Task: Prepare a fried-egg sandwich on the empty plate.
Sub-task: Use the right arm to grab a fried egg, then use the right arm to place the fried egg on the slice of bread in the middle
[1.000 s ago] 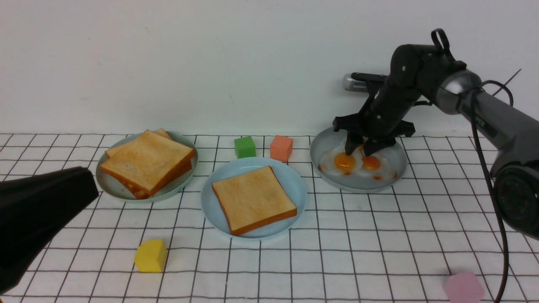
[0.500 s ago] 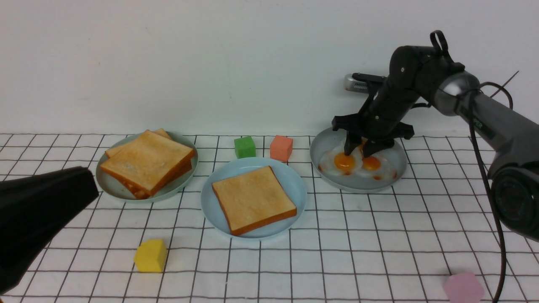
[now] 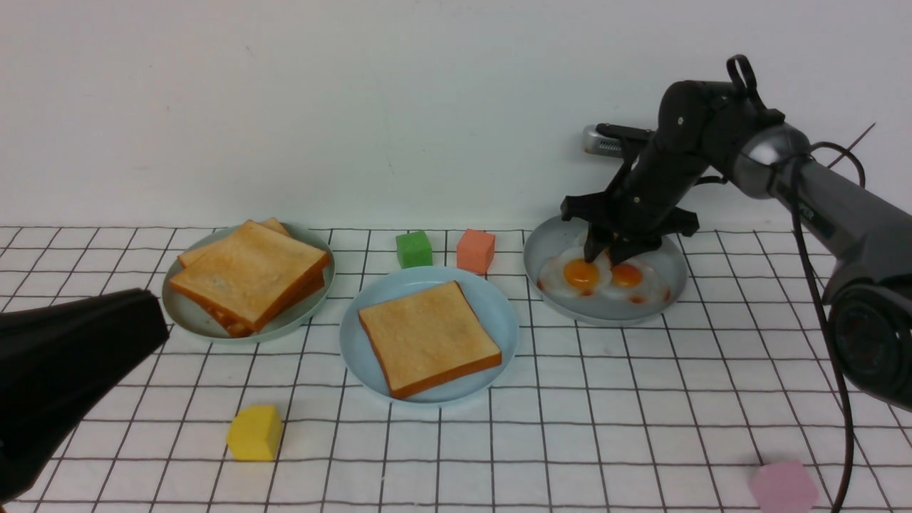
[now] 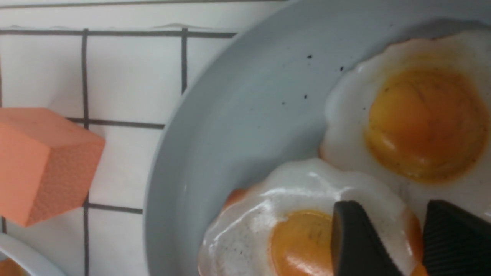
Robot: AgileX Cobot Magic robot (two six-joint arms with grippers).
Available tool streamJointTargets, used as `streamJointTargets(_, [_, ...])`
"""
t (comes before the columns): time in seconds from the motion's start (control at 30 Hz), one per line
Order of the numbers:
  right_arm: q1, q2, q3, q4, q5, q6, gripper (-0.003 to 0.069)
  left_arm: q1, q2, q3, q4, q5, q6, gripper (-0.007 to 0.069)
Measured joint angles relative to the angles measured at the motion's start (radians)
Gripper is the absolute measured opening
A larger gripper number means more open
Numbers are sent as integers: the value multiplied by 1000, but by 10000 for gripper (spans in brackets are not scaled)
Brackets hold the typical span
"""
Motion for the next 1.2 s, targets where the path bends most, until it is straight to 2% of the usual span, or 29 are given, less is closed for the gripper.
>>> streamJointTargets(0.2, [-1,2,-1,0,0,-5,252,0,0,0,-2,0,0,2])
streamJointTargets(0.33, [-2,2,-2,0,0,-32,199,0,0,0,-2,0,0,3])
streamJointTargets(0.37, [-2,1,-1,1,0,-44,158,0,0,0,-2,0,0,3])
streamJointTargets(0.47, [-2,-1,-7,1,-1,-53,128,0,0,0,-2,0,0,4])
streamJointTargets(0.67, [-2,-2,-45,1,28,-59,104,0,0,0,-2,0,0,4])
streamJointTargets(0.87, [-2,-11,-127,51,130,-96,80,0,0,0,-2,0,0,4])
streamJointTargets(1.2, [0,-124,-130,47,165,-125,76,0,0,0,-2,0,0,8])
